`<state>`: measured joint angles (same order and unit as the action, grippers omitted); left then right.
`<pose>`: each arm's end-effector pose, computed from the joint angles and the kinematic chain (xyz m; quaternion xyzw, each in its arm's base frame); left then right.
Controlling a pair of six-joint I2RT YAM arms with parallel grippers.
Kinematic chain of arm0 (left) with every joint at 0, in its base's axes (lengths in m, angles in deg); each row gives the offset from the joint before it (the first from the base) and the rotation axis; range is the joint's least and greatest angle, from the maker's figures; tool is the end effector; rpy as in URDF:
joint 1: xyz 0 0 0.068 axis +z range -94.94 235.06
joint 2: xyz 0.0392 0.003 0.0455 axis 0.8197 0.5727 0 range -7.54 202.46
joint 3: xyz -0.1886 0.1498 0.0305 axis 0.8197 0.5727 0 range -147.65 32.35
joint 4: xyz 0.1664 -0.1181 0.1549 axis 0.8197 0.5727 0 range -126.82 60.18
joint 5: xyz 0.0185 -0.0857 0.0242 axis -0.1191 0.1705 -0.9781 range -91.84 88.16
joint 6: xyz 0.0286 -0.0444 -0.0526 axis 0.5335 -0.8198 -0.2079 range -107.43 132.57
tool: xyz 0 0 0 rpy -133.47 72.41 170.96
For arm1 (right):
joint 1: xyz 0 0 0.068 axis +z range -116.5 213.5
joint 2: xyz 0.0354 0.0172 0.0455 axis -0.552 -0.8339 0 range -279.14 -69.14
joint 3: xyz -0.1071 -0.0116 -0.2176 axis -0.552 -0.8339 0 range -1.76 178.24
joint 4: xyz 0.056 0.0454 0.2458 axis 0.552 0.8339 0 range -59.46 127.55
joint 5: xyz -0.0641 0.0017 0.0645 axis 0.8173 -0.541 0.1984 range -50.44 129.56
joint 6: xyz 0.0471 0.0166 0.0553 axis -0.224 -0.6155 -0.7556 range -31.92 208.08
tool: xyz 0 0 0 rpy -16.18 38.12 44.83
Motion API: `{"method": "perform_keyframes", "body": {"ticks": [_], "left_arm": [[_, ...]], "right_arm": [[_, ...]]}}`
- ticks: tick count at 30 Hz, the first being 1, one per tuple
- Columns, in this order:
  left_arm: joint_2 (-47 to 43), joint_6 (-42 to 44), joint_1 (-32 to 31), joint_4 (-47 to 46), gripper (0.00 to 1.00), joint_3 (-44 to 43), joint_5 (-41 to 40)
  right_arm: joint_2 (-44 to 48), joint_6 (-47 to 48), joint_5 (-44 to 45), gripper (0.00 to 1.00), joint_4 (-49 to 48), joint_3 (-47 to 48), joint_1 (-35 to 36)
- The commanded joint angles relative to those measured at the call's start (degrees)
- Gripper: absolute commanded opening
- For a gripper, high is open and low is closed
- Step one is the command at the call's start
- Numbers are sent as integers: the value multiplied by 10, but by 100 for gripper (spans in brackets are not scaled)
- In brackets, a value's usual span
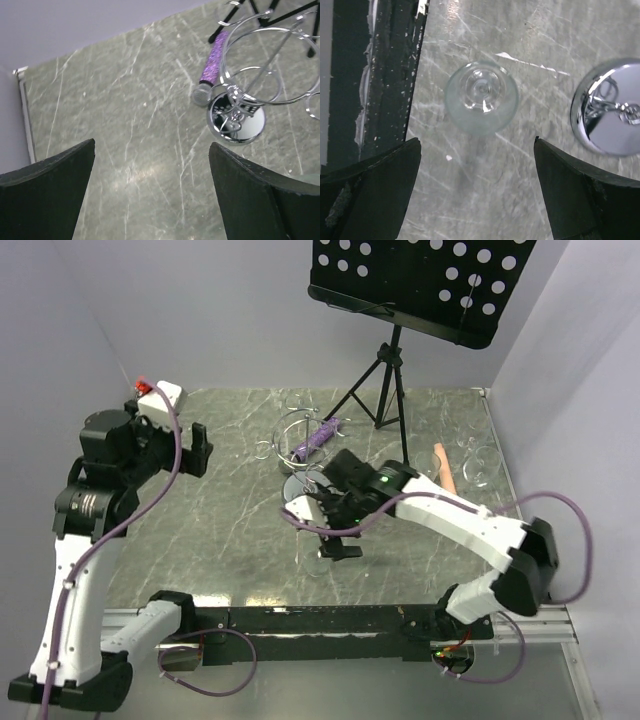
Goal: Take the wine glass off the wine glass rack
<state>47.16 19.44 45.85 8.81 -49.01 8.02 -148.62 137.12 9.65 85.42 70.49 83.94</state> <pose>0.1965 -0.0428 0.4204 0.1629 0.7960 -0.0817 0.5773 0.1560 0.2376 0.2585 -0.7557 0.5585 0.2533 0.2297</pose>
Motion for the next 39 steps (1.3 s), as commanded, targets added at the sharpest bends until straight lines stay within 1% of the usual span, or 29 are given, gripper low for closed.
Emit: {"method": "perform_keyframes", "body": {"ticks": [1,7,12,20,24,27,32,35,39], "left_arm": [[-60,-42,25,-29,100,26,-25],[-87,-40,45,-12,100,42,-21],[-91,-30,46,-11,100,43,-25],[-83,-34,46,-16,100,41,-16],[-76,-33,46,-20,100,41,-15],[-71,-33,46,-24,100,40,-13],[-59,-33,46,-26,100,33,-6],[-53,-32,46,-28,100,30,-5],[-43,-27,46,-30,100,23,1]], "right_arm": [[-64,38,13,100,8,59,14],[-118,66,12,100,12,78,36],[-163,84,-6,100,59,110,45],[-155,86,24,100,15,67,56],[-148,77,36,86,-17,47,59],[-149,73,36,79,-30,44,63],[-139,55,56,63,-54,43,64],[-117,39,68,58,-56,33,59],[-68,19,66,56,-35,9,23]]}}
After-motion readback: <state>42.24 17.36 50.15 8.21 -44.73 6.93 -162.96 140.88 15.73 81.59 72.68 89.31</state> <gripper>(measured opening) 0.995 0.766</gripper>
